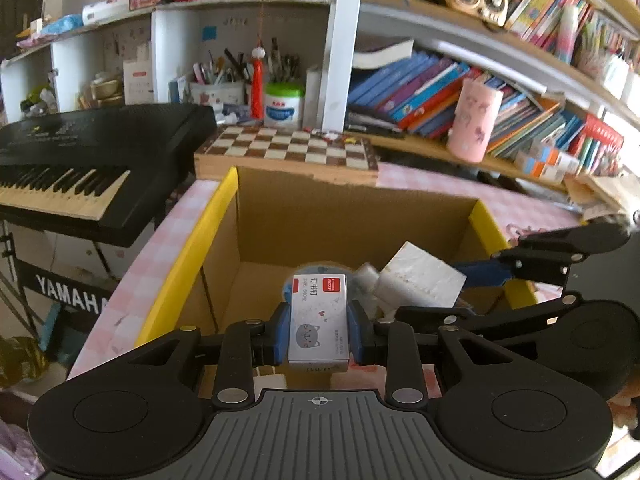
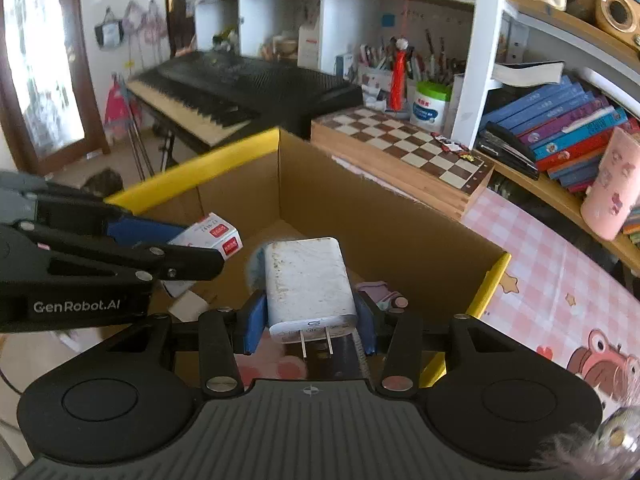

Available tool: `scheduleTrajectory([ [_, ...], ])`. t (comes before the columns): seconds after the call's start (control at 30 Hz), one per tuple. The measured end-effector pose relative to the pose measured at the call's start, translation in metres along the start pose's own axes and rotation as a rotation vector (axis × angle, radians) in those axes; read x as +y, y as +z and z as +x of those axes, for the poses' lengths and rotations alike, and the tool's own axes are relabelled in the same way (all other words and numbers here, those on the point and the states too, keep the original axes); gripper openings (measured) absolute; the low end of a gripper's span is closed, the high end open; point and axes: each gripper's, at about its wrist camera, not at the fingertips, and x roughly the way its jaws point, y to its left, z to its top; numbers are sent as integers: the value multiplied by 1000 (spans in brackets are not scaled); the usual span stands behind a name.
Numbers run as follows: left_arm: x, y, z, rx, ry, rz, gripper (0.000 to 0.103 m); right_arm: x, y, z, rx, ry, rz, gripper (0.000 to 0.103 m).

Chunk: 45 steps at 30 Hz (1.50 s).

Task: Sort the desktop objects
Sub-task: 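Open both grippers to drop the small box and charger plug into the box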

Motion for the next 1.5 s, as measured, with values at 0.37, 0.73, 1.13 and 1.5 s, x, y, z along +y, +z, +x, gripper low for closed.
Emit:
scheduleTrajectory([
  [0.37, -5, -4, 32, 101, -7, 44, 29, 7, -3, 25, 113, 3, -171, 42],
  [0.73, -3, -9, 31, 90, -14, 4, 29, 16, -2, 30, 143, 24, -276, 42],
  [1.13, -7, 0, -3, -45, -15, -32, 54, 11, 1, 8, 44, -14, -195, 57],
  [1.5, -19, 3, -42, -156, -60, -6, 66, 3, -5, -43, -96, -128, -37, 60],
])
